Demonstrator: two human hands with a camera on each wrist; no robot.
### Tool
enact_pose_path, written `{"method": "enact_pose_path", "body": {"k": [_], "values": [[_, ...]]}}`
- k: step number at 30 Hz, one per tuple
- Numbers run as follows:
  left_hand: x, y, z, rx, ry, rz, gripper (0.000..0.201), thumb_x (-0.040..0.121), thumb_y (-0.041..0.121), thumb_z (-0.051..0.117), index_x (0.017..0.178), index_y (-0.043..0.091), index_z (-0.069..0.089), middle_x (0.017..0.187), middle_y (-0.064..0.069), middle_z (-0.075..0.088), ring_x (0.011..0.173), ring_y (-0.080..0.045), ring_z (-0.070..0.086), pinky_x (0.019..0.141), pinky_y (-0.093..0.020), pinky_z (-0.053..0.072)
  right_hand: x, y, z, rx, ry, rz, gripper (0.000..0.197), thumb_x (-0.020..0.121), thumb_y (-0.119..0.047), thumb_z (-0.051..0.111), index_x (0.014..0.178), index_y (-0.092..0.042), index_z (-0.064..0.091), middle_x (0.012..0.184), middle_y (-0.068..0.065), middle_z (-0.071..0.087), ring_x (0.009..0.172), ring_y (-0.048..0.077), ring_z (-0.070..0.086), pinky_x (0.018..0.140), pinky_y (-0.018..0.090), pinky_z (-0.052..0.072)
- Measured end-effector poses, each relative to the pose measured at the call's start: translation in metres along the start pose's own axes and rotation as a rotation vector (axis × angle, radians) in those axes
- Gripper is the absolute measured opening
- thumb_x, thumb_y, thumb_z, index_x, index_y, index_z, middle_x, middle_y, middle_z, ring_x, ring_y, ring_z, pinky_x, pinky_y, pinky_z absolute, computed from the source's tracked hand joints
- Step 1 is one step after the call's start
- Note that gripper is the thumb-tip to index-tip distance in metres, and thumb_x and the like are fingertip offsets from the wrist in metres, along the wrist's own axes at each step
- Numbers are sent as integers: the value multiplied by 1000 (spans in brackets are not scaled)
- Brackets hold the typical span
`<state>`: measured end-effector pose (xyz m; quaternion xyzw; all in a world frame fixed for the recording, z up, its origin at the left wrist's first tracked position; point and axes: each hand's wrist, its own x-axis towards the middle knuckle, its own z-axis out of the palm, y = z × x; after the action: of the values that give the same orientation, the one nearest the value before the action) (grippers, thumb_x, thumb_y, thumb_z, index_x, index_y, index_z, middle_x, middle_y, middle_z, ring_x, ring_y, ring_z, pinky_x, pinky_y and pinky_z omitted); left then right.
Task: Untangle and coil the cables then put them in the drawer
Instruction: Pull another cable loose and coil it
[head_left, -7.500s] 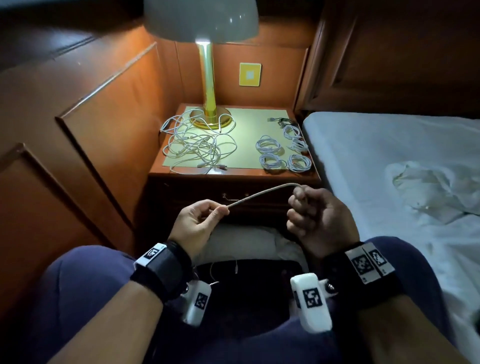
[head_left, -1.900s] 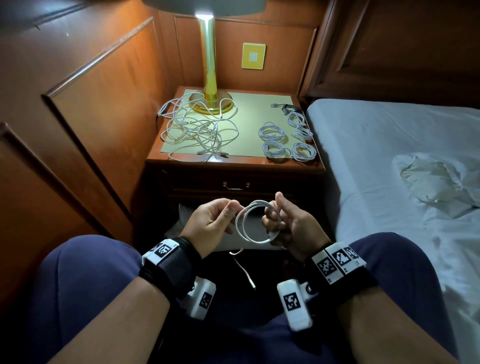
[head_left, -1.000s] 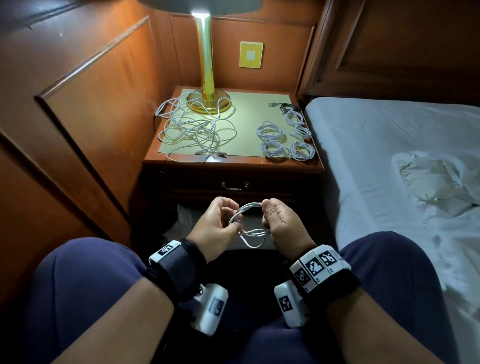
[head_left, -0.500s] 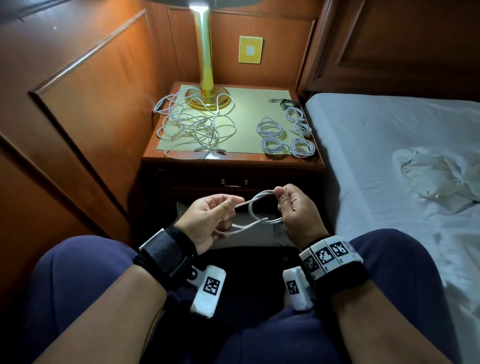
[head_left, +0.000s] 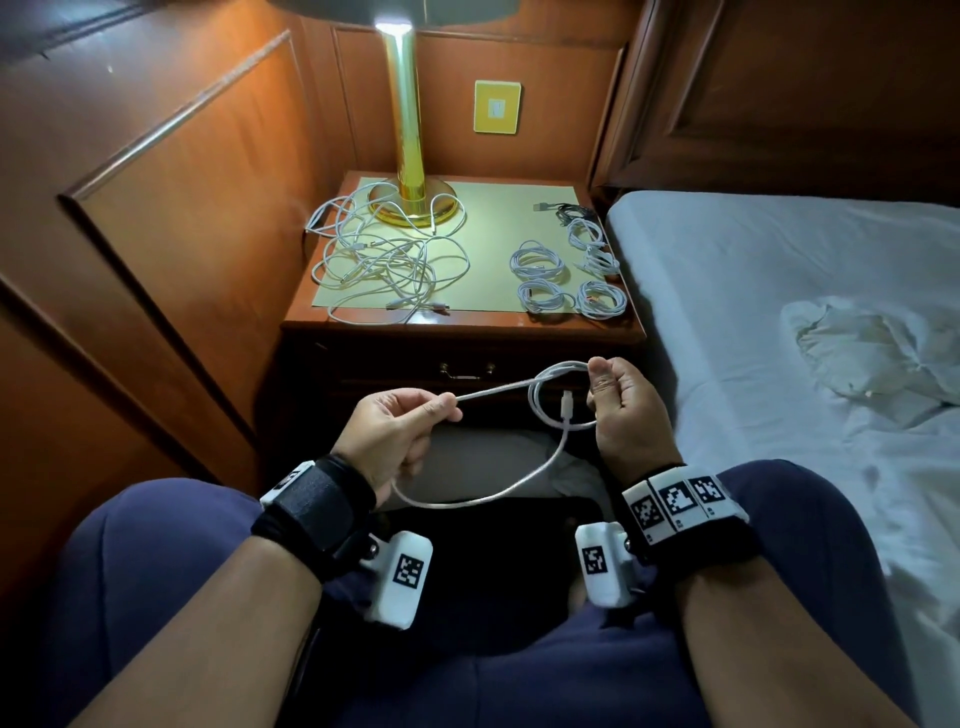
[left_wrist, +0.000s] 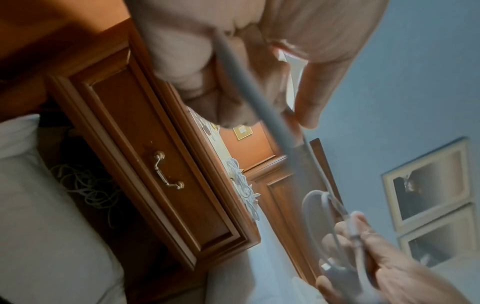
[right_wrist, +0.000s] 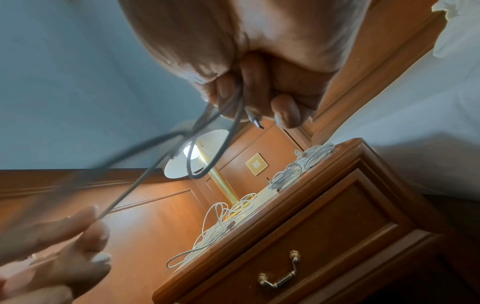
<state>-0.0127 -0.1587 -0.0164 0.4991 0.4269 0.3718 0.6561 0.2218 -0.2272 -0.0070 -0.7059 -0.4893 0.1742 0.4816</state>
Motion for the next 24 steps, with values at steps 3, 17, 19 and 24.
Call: {"method": "enact_pose_path", "body": {"k": [3,17,19,24], "values": [[1,-4,-4,108,-3,29,23,84,25,74,82,2,74,45,1,32,36,-9,21,38,-14,20,2,1,-4,6,58,24,36,105,-32,44,76,-10,50,65,-2,49,54,8,41,54,17,36],[3,-17,-19,760,182,261,6,85,33,76,80,33,77,63,13,66,59,1,57,61,-12,45,5,-2,-12,497,29,290,34,106,-33,44,77,-16,54,61,-3,49,49,10,37,45,23,28],[-2,-14,-15,860,110,312,4,85,30,76,82,31,78,71,14,68,70,2,63,67,-12,47,3,-4,-11,542,-22,293,31,105,-30,47,81,-14,57,63,0,53,47,7,41,43,18,32],[-9,-17,-3,938,-136,414,3,84,22,79,83,24,80,73,9,61,71,-6,59,62,-11,42,-5,-5,-1,463,-103,179,19,100,-20,58,89,-6,66,69,7,65,50,1,51,52,11,40]]}}
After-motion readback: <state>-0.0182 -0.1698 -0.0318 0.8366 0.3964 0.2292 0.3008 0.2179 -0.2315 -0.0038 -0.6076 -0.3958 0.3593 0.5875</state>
